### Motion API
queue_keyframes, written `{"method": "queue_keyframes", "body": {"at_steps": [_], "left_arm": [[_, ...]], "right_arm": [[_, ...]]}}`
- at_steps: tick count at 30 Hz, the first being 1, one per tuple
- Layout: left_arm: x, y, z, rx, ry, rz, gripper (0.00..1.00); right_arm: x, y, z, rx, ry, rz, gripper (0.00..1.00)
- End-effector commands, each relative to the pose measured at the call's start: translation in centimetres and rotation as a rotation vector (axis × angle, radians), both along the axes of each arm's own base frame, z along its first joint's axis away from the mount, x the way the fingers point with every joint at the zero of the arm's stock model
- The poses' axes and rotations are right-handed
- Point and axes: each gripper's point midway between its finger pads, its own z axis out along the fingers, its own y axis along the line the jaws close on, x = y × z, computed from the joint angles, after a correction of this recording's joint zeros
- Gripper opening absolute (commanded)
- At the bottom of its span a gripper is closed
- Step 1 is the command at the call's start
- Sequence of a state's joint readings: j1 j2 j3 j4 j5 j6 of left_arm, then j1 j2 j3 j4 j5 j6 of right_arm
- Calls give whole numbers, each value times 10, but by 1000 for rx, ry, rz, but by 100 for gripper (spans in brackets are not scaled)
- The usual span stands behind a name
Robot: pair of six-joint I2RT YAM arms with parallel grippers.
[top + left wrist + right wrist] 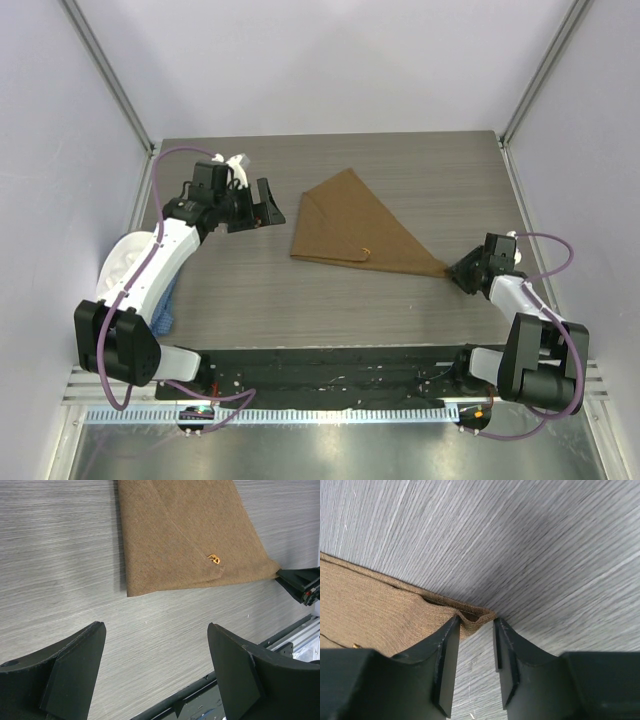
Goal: Fold the napkin, place the utensils inside, and roll it up
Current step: Fold the napkin
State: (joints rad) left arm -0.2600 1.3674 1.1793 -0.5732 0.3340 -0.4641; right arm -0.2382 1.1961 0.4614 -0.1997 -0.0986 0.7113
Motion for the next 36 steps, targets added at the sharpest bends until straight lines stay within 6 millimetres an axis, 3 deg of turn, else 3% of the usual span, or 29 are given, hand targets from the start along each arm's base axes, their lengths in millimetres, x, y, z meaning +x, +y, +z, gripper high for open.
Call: {"method": "queue_keyframes", "body": {"at_steps": [1,7,13,17,22,26,31,36], "left_arm": [[3,-1,15,-32,-53,-6,88],[2,-2,14,-36,-50,-5,88],[3,-2,14,-40,-47,-4,87],[3,-2,13,-44,-43,-6,87],[3,-2,13,-47,-44,-7,87],[2,-2,14,-53,-45,-8,87],[3,-3,13,-58,-43,-8,87],[2,-2,12,-60,-39,-6,87]], "right_arm": [[3,-8,-4,-33,-9,-12,33],[1,-9,-8,-44,0,-4,20],[5,-10,1,-71,-32,21,11],[16,-11,16,-101,-87,62,7],[36,-5,50,-159,-174,138,1],[49,18,75,-240,-219,228,1],[67,73,105,-267,-305,349,1],[80,129,124,-242,-380,462,1]]}}
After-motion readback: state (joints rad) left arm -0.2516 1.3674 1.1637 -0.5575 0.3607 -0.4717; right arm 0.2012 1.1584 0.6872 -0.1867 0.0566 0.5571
